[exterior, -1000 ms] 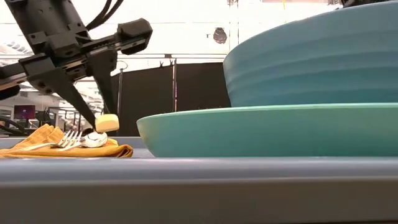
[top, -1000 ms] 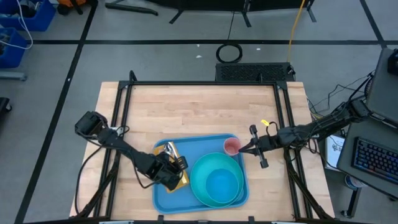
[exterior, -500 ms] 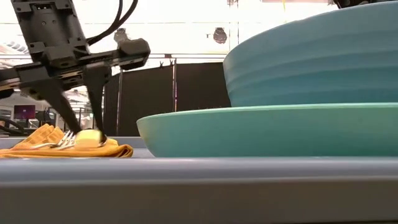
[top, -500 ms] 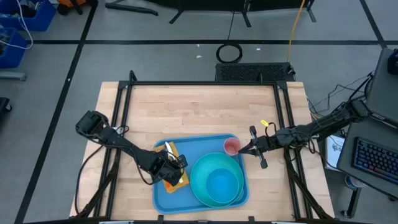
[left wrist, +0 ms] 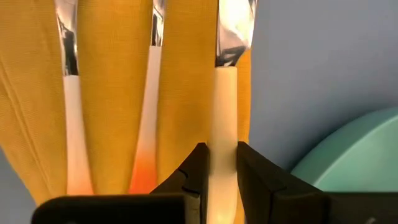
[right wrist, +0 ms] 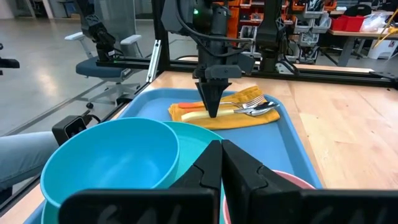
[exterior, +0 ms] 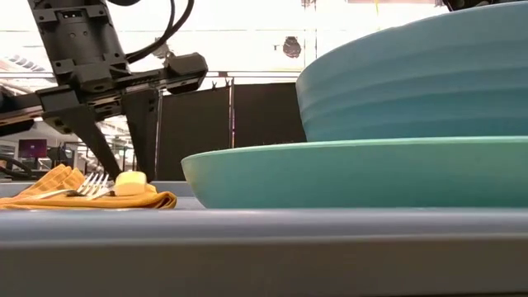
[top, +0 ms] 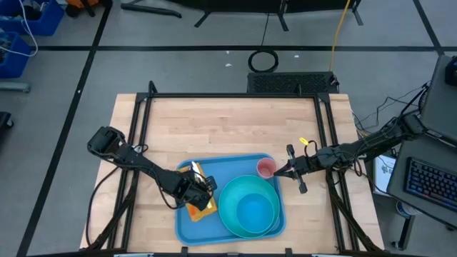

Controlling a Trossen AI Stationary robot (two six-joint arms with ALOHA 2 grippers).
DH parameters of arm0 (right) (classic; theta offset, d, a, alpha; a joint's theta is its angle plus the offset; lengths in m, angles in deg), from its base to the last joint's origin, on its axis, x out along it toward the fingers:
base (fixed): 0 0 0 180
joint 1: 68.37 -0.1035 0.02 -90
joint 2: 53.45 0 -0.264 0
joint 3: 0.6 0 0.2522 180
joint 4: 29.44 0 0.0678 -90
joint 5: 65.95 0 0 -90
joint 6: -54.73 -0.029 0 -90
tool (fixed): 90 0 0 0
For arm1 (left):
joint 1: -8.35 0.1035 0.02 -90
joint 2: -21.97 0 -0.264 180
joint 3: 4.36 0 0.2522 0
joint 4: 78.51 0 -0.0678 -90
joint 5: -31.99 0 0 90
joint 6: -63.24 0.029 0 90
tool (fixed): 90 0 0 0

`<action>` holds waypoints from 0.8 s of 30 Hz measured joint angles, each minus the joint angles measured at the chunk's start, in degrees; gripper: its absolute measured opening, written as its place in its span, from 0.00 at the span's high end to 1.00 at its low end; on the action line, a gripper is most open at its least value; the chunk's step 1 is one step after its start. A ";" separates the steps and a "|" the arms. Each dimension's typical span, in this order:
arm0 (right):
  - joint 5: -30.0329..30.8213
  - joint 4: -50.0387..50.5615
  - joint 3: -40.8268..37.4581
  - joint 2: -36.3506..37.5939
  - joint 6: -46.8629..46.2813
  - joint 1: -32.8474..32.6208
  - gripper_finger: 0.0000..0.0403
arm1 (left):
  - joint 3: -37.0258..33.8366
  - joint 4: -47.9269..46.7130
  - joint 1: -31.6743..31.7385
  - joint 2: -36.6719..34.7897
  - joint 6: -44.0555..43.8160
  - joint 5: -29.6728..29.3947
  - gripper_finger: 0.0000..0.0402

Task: Set up tray
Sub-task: Adjust the white table knife on the top of the yellow table napkin, then adjust the blue tray

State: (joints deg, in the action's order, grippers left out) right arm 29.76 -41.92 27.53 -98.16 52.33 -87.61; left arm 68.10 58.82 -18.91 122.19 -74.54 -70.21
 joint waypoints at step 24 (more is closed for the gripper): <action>0.00 0.00 -0.02 0.00 0.01 0.00 1.00 | -0.02 2.27 -0.03 -0.04 3.05 -1.93 0.46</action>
State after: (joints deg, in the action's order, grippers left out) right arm 29.76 -41.92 27.51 -98.16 52.34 -87.61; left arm 68.07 61.09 -18.95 122.15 -71.49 -72.14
